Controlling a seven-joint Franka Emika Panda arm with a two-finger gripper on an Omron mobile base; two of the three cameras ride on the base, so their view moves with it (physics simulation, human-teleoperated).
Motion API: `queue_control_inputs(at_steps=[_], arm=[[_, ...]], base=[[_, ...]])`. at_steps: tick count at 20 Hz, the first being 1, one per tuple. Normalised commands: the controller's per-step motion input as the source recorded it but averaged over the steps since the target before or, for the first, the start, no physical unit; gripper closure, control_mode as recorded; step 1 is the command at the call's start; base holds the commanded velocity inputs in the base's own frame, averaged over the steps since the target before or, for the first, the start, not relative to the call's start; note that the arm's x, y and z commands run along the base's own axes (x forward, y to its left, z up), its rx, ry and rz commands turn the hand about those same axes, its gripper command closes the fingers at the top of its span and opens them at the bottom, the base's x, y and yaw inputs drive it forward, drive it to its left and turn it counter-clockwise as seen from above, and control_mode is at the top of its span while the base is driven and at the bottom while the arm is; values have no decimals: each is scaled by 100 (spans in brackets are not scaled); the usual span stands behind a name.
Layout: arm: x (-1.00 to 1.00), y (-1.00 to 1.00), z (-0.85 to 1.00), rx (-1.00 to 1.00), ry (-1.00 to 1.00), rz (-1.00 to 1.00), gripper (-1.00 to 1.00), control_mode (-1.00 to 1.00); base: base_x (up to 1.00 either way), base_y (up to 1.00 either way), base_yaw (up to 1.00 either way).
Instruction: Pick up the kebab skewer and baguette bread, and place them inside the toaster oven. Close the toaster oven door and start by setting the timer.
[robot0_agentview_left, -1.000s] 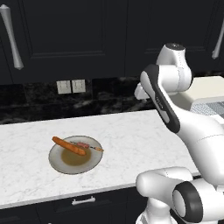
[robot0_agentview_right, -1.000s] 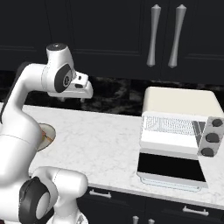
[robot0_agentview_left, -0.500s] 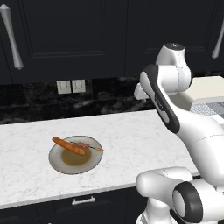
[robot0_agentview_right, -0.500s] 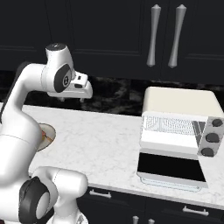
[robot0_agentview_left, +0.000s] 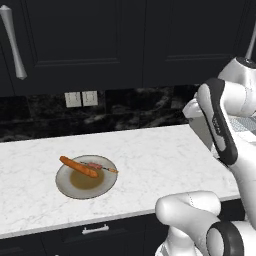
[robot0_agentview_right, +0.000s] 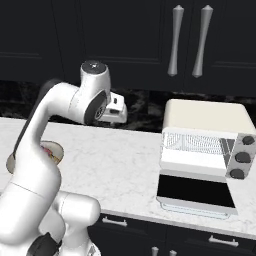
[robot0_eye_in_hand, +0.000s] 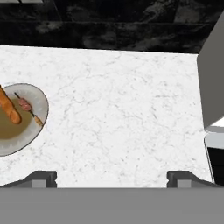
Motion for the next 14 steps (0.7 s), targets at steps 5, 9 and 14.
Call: queue_control_inputs(at_steps=[5,9,14], arm=[[-19,-100,-16,11,-20,12,-100,-100],[0,-100,-20,2,-24,9,-100,-100],[0,-100,-27,0,-15,0,-100,-100]], base=[[0,0,0],[0,0,0],[0,0,0]])
